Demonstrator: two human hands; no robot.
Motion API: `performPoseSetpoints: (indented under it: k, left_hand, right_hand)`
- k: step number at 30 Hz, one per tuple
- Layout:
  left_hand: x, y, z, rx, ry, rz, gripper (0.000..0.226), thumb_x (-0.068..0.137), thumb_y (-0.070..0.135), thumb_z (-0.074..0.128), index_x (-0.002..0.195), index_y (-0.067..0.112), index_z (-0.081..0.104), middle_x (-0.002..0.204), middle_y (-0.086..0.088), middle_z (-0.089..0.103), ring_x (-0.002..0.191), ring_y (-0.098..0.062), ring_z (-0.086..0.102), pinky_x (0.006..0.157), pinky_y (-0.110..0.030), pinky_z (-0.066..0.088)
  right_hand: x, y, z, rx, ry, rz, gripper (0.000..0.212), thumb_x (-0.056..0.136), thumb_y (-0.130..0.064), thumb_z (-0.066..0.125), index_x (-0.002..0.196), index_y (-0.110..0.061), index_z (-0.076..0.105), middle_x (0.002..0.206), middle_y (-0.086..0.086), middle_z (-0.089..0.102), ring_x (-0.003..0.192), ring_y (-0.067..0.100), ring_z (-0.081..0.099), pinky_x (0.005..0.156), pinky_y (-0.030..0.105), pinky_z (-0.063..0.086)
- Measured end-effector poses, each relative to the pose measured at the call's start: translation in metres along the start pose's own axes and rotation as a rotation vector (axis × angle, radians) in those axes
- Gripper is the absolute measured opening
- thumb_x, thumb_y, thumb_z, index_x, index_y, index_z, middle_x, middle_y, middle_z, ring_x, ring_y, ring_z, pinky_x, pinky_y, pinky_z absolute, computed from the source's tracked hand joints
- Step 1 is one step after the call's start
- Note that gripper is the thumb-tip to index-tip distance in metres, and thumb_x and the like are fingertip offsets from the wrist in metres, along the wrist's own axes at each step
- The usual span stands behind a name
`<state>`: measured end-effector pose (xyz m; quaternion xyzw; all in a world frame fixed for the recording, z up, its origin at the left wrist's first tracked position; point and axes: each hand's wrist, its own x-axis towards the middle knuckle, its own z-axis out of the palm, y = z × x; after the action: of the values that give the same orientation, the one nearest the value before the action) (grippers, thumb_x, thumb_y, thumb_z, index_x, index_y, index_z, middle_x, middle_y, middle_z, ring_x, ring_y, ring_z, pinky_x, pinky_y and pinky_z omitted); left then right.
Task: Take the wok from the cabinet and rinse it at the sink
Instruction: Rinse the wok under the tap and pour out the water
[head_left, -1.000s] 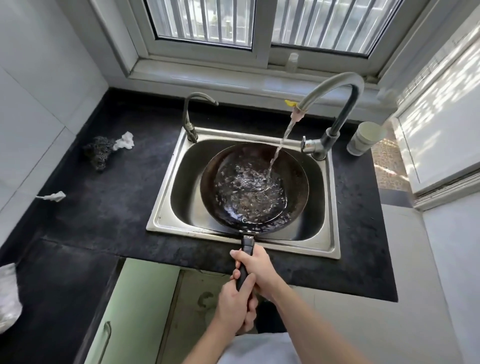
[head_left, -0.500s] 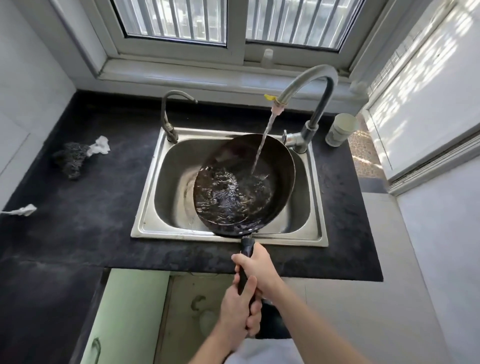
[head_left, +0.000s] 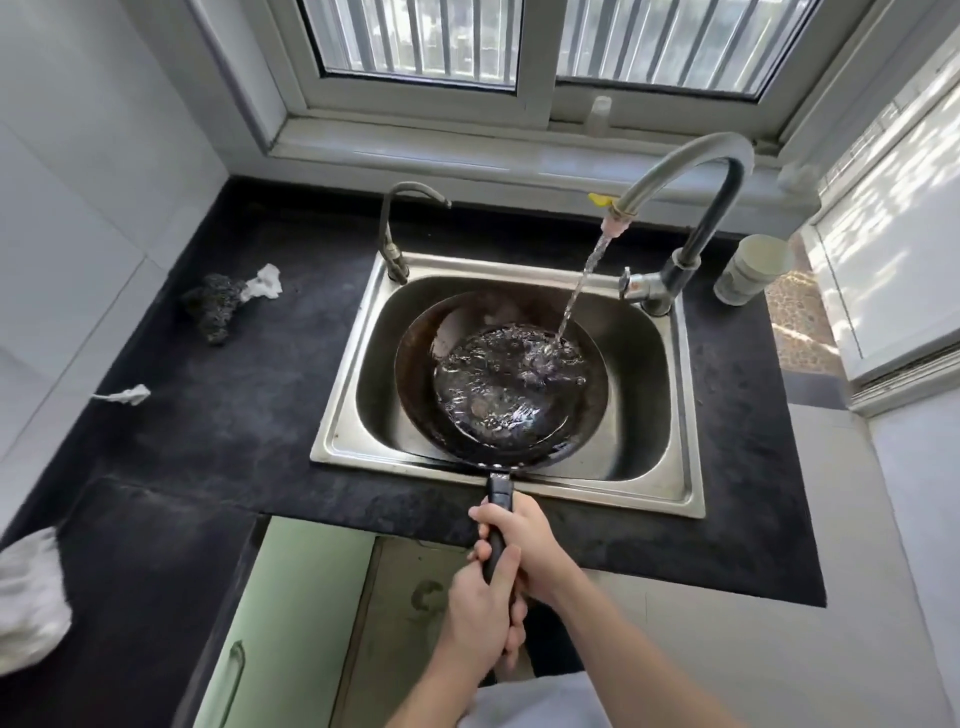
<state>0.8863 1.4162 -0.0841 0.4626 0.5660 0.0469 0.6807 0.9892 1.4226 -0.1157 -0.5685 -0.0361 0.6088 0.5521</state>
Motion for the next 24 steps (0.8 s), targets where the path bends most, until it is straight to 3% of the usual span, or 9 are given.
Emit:
performPoseSetpoints:
  k: [5, 11, 19, 24]
  left_hand:
    - [0.001, -0.008, -0.013, 0.014, 0.0, -0.003, 0.036, 0.098, 0.033, 0.051, 0.077, 0.004, 0.049, 0.046, -0.005, 0.051, 0.03, -0.02, 0.041, 0.032, -0.024, 0.033]
    - [-0.002, -0.019, -0.017, 0.087, 0.018, 0.042, 0.034, 0.098, 0.032, 0.052, 0.077, 0.006, 0.053, 0.048, -0.004, 0.051, 0.031, -0.019, 0.041, 0.032, -0.024, 0.033]
    - [-0.003, -0.037, -0.023, 0.271, 0.059, 0.205, 0.038, 0.098, 0.04, 0.048, 0.08, 0.008, 0.057, 0.048, -0.002, 0.057, 0.035, -0.015, 0.051, 0.042, -0.031, 0.042]
    - [-0.002, -0.038, -0.021, 0.24, 0.043, 0.211, 0.042, 0.099, 0.04, 0.045, 0.075, 0.007, 0.055, 0.046, -0.002, 0.055, 0.032, -0.018, 0.048, 0.038, -0.03, 0.037]
  right_hand:
    - [0.002, 0.006, 0.011, 0.009, -0.041, 0.015, 0.021, 0.091, 0.006, 0.058, 0.078, -0.007, 0.047, 0.056, 0.005, 0.049, 0.039, 0.017, 0.047, 0.05, 0.033, 0.054]
    - [0.0, 0.014, 0.009, -0.032, -0.068, -0.016, 0.024, 0.093, -0.008, 0.068, 0.082, -0.009, 0.046, 0.059, 0.005, 0.05, 0.041, 0.017, 0.048, 0.056, 0.035, 0.055]
    - [-0.002, 0.023, 0.008, -0.032, -0.1, -0.006, 0.018, 0.093, -0.002, 0.063, 0.09, -0.01, 0.047, 0.059, 0.003, 0.051, 0.041, 0.015, 0.046, 0.06, 0.036, 0.057]
    - [-0.004, 0.02, 0.008, -0.045, -0.104, -0.022, 0.017, 0.095, -0.002, 0.061, 0.089, -0.01, 0.047, 0.06, 0.003, 0.05, 0.041, 0.014, 0.046, 0.059, 0.035, 0.056]
